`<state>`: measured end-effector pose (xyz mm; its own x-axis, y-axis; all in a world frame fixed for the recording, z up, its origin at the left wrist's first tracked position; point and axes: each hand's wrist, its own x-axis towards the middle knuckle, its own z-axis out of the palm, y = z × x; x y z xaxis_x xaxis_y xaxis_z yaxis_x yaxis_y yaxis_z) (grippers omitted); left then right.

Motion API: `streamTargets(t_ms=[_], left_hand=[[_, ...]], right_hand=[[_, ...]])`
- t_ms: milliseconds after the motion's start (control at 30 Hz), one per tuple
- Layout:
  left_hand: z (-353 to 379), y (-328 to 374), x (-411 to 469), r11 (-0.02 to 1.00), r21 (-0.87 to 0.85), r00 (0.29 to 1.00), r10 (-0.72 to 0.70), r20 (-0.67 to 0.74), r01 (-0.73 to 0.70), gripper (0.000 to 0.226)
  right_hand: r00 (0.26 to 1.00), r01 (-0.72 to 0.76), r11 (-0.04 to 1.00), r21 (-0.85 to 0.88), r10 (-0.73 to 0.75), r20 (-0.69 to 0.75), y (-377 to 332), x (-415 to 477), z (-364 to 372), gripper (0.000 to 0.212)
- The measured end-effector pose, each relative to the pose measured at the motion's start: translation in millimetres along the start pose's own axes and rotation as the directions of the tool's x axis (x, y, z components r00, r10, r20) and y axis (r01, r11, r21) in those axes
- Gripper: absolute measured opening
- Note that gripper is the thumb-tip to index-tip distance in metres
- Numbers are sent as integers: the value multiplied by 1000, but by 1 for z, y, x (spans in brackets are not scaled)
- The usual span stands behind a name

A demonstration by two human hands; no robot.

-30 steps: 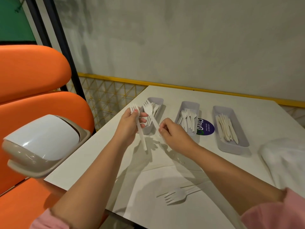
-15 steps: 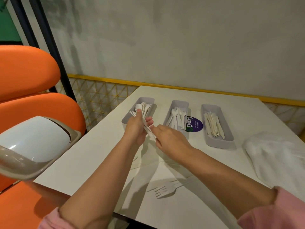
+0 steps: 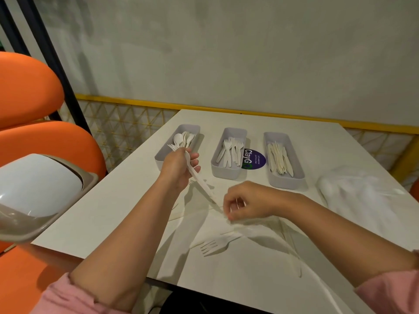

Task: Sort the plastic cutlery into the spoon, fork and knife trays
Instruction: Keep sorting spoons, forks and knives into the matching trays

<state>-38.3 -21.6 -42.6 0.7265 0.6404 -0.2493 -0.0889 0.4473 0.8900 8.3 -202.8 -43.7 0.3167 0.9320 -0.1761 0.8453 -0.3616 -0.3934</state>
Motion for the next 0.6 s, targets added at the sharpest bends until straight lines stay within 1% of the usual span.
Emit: streamTargets(t_ms=[67, 100, 167, 267, 333, 433, 500, 600], left_hand=[[1, -1, 0, 1000, 6, 1000, 9, -8, -9, 19], [1, -1, 1, 1000, 14, 1000, 18, -10, -18, 18], [2, -3, 2, 999, 36, 999, 35, 8, -35, 14], [5, -5, 2, 998, 51, 998, 47, 31, -49, 11], [8, -6, 0, 998, 47, 998, 44, 36, -45, 10], [9, -6, -1, 998, 47, 998, 34, 51, -37, 7], [9, -6, -2, 998, 46, 998, 30, 55, -33, 12], [9, -5, -2, 999, 38, 998, 33, 56, -35, 12]], right_hand=[[994, 6, 999, -33, -2, 108, 2, -7, 2, 19], [990, 6, 998, -62, 3, 140, 4, -8, 4, 23], [987, -9, 994, -109, 26, 158, 9, -11, 9, 27], [990, -45, 993, -112, 59, 127, 14, -12, 13, 21], [992, -58, 988, -144, 73, 104, 16, -14, 14, 15], [994, -57, 962, -266, 81, 78, 17, -14, 16, 9], [998, -41, 922, -385, 57, 31, 16, -14, 20, 6], [1000, -9, 847, -531, -3, -21, 16, -12, 26, 16]])
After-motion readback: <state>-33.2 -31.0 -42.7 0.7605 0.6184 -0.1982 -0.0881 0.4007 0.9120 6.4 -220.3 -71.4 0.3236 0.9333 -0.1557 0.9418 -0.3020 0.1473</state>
